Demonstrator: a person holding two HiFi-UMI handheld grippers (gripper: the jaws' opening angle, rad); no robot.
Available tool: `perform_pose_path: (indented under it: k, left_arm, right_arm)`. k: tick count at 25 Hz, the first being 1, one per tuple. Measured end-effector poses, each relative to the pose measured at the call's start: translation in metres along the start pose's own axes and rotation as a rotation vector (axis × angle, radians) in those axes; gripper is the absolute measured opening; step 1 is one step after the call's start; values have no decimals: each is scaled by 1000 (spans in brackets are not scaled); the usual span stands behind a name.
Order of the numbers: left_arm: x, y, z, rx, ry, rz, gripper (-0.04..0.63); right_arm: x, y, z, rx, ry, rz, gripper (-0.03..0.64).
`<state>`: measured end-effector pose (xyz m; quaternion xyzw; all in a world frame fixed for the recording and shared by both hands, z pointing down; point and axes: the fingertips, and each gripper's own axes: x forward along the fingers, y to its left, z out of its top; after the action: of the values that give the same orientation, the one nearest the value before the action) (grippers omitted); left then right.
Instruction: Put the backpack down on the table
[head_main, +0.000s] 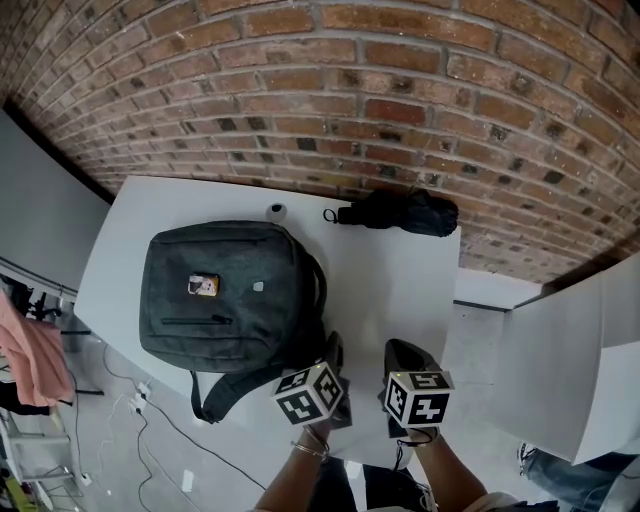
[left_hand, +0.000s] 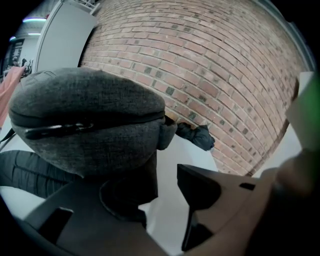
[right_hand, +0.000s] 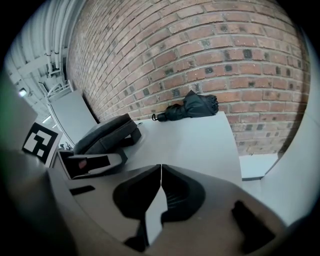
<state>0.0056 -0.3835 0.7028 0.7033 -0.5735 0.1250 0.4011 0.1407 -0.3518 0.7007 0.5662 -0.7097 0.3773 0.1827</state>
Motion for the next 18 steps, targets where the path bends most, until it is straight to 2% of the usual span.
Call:
perform_pose_path:
  k: [12, 18]
  left_arm:
    - [-46, 5, -21, 12, 28, -10, 222]
    - [-86, 16, -18, 25, -2, 6, 221]
  right_arm:
    - [-21, 25, -8, -8, -21, 11, 31]
    - [-36, 51, -1, -39, -45, 22, 31]
